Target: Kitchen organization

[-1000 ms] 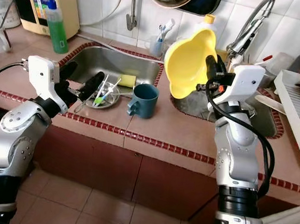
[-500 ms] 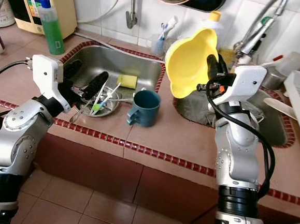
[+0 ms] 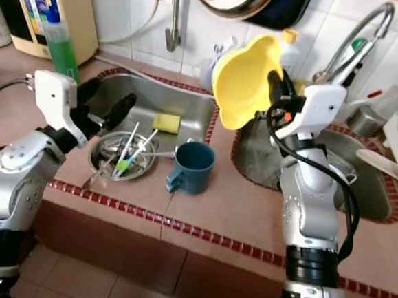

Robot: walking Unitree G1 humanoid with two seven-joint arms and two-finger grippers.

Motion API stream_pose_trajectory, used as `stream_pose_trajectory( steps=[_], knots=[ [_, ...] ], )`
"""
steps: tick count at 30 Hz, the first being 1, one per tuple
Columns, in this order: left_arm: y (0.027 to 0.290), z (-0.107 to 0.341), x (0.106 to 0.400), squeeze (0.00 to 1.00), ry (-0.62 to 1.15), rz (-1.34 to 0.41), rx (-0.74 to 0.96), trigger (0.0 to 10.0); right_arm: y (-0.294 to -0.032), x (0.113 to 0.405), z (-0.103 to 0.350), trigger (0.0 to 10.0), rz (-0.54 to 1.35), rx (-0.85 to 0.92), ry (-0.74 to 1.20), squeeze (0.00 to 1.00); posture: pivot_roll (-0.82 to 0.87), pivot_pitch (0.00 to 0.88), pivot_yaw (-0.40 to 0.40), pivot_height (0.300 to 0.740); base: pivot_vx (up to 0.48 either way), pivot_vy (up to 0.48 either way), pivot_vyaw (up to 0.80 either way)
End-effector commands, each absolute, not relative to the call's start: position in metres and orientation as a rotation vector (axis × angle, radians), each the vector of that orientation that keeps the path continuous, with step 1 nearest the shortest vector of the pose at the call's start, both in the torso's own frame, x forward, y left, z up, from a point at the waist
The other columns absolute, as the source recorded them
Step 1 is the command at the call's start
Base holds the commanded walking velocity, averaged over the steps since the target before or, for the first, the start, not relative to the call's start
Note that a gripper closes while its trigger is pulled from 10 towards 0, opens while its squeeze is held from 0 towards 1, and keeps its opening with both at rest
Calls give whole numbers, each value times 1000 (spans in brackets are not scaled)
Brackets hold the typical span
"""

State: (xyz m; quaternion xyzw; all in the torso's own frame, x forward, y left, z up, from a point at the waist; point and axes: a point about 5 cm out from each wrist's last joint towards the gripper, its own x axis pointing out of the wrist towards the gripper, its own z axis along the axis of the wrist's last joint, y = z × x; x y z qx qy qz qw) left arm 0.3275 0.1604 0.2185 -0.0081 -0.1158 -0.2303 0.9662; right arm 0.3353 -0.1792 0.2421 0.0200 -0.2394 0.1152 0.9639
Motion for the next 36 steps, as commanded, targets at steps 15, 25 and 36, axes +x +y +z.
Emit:
stream_pose_trajectory(
  steps=[15, 25, 36],
  knots=[
    [150, 220, 327, 0, -238, -507, -8, 10000, -190, 332, 252, 10000, 210, 21, -519, 0, -83, 0, -50, 740, 317, 0, 0],
    [144, 220, 323, 0, -243, -551, -26, 10000, -194, 334, 252, 10000, 207, 10, -501, 0, -83, 0, -49, 740, 144, 0, 0],
    [125, 223, 309, 0, -217, -690, 11, 10000, -224, 351, 237, 10000, 133, -59, -346, 0, -90, 0, -39, 740, 0, 0, 0]
  ],
)
